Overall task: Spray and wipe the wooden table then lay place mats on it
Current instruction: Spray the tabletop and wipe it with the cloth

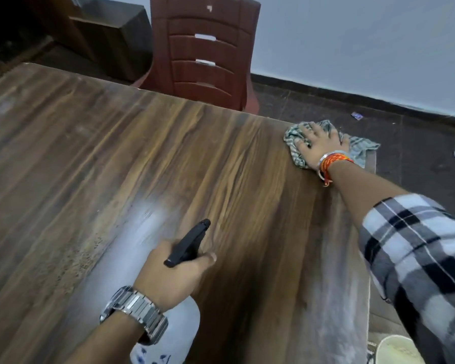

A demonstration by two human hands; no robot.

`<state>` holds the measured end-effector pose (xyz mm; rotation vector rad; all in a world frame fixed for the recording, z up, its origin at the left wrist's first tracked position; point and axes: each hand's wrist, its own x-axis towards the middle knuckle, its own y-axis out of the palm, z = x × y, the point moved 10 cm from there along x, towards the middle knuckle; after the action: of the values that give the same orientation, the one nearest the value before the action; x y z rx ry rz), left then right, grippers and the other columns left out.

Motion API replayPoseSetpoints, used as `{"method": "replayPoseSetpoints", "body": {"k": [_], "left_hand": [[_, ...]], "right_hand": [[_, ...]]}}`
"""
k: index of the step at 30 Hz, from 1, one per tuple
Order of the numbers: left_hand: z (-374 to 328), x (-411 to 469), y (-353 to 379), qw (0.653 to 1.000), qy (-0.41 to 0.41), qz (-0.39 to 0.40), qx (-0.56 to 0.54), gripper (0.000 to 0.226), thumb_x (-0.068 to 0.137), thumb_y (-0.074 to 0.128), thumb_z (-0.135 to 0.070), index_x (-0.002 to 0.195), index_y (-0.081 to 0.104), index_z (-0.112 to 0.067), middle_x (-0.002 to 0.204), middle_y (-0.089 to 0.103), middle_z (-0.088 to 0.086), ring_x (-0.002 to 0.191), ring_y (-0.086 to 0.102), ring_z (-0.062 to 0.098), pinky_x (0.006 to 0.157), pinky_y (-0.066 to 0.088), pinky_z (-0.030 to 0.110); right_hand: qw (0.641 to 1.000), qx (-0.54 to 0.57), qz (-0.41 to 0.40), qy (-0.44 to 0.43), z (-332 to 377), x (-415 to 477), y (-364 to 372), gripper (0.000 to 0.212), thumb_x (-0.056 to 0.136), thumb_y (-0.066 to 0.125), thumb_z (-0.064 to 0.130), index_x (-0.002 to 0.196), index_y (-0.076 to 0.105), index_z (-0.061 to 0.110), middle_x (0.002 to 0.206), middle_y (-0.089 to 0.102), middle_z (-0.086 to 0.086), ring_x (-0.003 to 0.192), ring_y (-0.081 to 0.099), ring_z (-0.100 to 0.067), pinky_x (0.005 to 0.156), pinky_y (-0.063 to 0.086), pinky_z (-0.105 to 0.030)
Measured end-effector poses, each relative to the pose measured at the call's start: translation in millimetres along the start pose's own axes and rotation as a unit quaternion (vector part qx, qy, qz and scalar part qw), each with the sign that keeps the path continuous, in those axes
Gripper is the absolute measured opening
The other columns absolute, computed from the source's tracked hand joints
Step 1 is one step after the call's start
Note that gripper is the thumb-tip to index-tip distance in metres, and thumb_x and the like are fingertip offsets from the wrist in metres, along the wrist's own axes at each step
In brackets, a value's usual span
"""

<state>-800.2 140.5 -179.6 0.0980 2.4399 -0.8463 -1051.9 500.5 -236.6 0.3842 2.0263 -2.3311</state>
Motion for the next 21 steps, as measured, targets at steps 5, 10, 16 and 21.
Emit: {"method": "replayPoseSetpoints", "body": {"k": [5, 10, 16, 21], "left_hand": [[11, -10, -14, 0.998, -0.023, -0.027, -0.042, 0.058, 0.07, 0.075, -0.041, 0.087, 0.064, 0.014, 0.07, 0.068, 0.026, 0.05, 0.054, 0.023, 0.057, 0.045, 0.035], [24, -32, -24, 0.997, -0.035, -0.044, -0.048, 0.057, 0.063, 0.067, -0.043, 0.087, 0.065, 0.01, 0.068, 0.063, 0.024, 0.054, 0.052, 0.023, 0.058, 0.043, 0.035], [53, -79, -35, 0.995, -0.049, -0.072, -0.057, 0.05, 0.076, 0.076, -0.04, 0.091, 0.07, 0.007, 0.08, 0.072, 0.027, 0.051, 0.055, 0.023, 0.052, 0.047, 0.025], [90, -125, -59, 0.989, -0.059, -0.089, -0.101, 0.079, 0.046, 0.071, -0.06, 0.091, 0.071, 0.005, 0.087, 0.072, 0.028, 0.055, 0.059, 0.027, 0.069, 0.058, 0.054]], "right_hand": [[0.993, -0.037, 0.007, -0.115, 41, -60, 14, 0.062, 0.087, 0.009, 0.072, 0.146, 0.007, 0.052, 0.16, 0.006, 0.015, 0.145, 0.005, -0.035, 0.114, 0.002, -0.06], [0.946, -0.068, 0.021, -0.315, 137, -212, 59, 0.062, 0.086, 0.021, 0.068, 0.146, 0.017, 0.05, 0.156, 0.027, 0.009, 0.138, 0.029, -0.041, 0.109, 0.018, -0.059], [0.771, -0.175, 0.094, -0.605, 235, -499, 158, 0.06, 0.089, 0.031, 0.066, 0.143, 0.037, 0.041, 0.153, 0.034, 0.007, 0.145, 0.012, -0.033, 0.111, -0.01, -0.063], [0.785, -0.063, 0.157, -0.596, 209, -538, 156, 0.047, 0.094, 0.034, 0.057, 0.14, 0.036, 0.049, 0.151, 0.034, 0.018, 0.145, 0.02, -0.025, 0.116, 0.012, -0.055]]}}
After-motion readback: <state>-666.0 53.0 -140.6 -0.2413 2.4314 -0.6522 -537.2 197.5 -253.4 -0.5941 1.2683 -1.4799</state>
